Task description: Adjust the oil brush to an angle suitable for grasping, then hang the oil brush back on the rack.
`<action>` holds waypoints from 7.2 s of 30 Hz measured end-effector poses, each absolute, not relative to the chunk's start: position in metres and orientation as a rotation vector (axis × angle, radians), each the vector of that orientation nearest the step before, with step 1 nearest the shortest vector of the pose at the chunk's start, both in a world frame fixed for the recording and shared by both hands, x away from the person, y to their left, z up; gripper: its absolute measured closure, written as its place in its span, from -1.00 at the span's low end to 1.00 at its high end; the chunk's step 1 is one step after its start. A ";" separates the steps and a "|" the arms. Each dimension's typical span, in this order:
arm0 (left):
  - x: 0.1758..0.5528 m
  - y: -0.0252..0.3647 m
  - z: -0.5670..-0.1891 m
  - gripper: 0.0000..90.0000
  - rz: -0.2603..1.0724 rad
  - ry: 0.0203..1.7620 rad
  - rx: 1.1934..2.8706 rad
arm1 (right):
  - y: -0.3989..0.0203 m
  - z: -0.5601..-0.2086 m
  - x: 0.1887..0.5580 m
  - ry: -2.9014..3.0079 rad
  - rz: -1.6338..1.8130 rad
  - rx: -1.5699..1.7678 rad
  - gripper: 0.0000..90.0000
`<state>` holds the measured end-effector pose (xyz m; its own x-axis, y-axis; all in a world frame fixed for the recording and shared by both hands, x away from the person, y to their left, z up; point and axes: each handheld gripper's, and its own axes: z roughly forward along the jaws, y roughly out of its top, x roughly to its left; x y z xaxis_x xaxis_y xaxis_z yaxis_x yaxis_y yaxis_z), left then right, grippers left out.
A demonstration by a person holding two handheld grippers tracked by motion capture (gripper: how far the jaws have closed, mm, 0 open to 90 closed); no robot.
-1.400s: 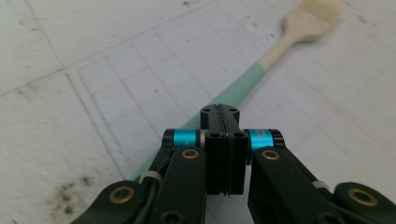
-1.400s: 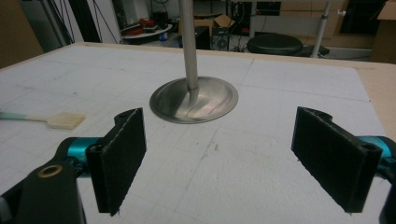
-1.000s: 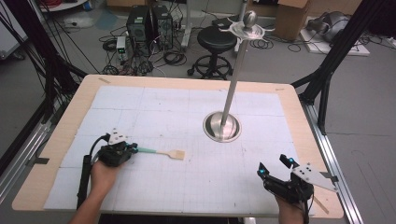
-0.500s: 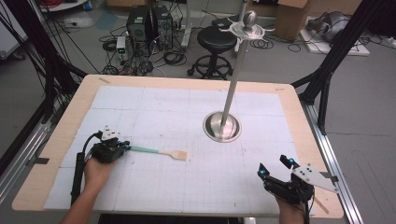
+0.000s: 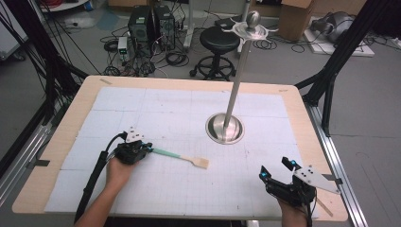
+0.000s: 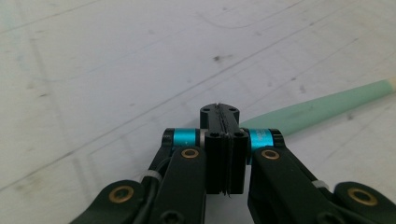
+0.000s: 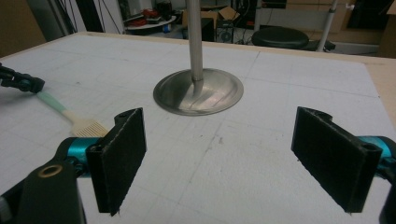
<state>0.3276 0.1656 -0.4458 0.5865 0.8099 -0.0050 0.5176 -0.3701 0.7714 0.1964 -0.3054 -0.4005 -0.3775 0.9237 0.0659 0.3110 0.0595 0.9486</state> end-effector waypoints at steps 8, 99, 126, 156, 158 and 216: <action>0.324 0.126 -0.446 0.96 0.420 0.973 2.077 | -0.305 -0.401 0.197 1.757 1.329 1.243 -0.62; 0.235 0.261 -0.416 -0.49 0.427 0.874 1.575 | -0.252 -0.415 0.252 2.300 1.225 0.997 0.04; 0.236 0.254 -0.418 -0.48 0.389 0.865 1.599 | -0.220 -0.435 0.287 2.690 1.010 0.784 0.79; 0.236 0.249 -0.412 -0.41 0.315 0.772 1.577 | -0.215 -0.410 0.273 2.583 1.334 0.828 0.85; 0.236 0.247 -0.410 -0.41 0.295 0.751 1.568 | -0.214 -0.409 0.273 2.574 1.359 0.812 0.85; 0.259 0.169 -0.373 0.57 -0.106 0.328 1.494 | -0.162 -0.379 0.261 2.584 1.995 0.425 0.84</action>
<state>0.2595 0.1687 -0.3730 0.9514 0.1311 -0.2786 0.2697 0.0819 0.9595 0.2613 -0.1624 -0.3794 -0.9555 0.1103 0.2737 0.2927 0.2365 0.9265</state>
